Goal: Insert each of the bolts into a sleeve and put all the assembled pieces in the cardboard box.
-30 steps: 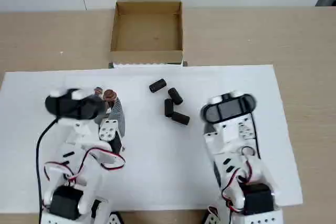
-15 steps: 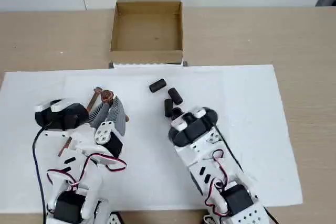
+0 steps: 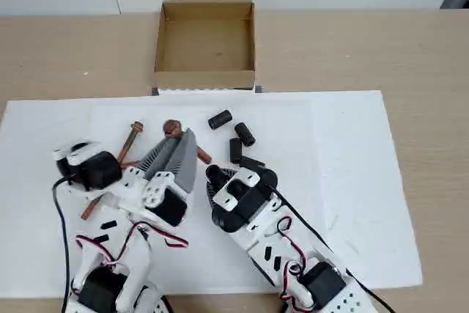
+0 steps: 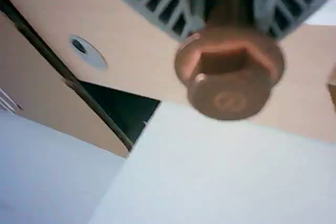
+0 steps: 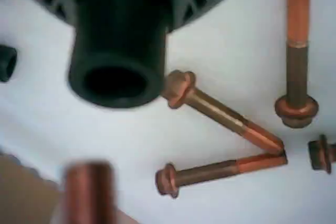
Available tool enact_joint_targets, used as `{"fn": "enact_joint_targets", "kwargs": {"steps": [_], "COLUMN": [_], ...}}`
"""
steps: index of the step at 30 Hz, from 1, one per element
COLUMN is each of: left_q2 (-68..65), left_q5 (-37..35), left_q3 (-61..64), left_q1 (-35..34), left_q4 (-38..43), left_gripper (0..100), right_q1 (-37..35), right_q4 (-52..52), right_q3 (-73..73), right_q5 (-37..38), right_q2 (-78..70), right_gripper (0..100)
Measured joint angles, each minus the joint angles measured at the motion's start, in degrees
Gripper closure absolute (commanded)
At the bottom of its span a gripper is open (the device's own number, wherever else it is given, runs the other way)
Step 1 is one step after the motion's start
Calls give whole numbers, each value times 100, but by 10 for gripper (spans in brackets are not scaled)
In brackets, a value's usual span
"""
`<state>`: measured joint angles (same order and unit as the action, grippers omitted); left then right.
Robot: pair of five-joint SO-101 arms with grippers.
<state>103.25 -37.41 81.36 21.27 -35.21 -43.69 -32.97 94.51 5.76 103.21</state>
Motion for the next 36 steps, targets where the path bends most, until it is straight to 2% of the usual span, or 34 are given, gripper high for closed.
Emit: {"fn": "enact_joint_targets", "kwargs": {"steps": [4, 14, 21, 28, 36], "left_q2": [0, 0, 0, 0, 0], "left_q5": [44, 791, 853, 879, 1002], "left_q3": [132, 167, 167, 167, 167], "left_q1": [70, 114, 123, 448, 475], "left_q4": [26, 26, 26, 26, 26], "left_gripper": [995, 995, 995, 995, 995], "right_q1": [0, 0, 0, 0, 360], "right_q4": [0, 0, 0, 0, 0], "right_q3": [0, 0, 0, 0, 70], "right_q5": [0, 255, 308, 308, 308], "right_q2": [0, 0, 0, 0, -9], "right_gripper": [997, 997, 997, 997, 997]}}
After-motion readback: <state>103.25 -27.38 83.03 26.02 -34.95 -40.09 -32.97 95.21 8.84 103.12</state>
